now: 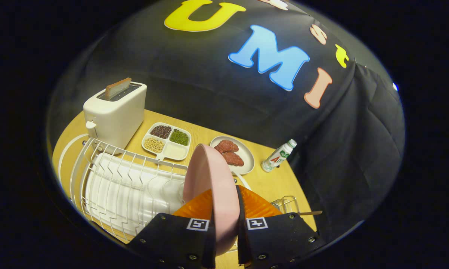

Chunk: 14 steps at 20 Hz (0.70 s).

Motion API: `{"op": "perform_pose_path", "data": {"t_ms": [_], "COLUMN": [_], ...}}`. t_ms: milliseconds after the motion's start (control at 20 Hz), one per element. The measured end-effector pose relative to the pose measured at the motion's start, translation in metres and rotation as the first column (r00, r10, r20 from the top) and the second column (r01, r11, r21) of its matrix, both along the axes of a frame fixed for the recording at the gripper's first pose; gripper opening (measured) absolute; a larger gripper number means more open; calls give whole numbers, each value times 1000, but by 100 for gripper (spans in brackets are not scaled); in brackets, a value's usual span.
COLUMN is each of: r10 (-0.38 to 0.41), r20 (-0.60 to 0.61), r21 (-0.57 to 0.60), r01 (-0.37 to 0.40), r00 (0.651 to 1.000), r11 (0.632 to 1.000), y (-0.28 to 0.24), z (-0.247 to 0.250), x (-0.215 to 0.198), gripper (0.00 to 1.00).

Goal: Take the plate from the dish rack, then take the spoon from the basket and place it into the plate.

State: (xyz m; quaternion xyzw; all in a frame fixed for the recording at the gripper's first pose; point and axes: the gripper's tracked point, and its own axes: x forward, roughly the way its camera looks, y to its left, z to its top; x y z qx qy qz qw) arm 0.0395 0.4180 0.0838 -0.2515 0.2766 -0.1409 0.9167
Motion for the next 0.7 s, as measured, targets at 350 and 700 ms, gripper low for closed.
{"op": "perform_pose_path", "data": {"t_ms": [350,700], "r10": [11,14], "r20": [42,121], "r21": [21,85], "r01": [-12,-24], "r00": [999,993], "r11": [1000,996], "y": [-9,-43], "z": [26,78], "x": [3,-18], "gripper": [22,22]}}
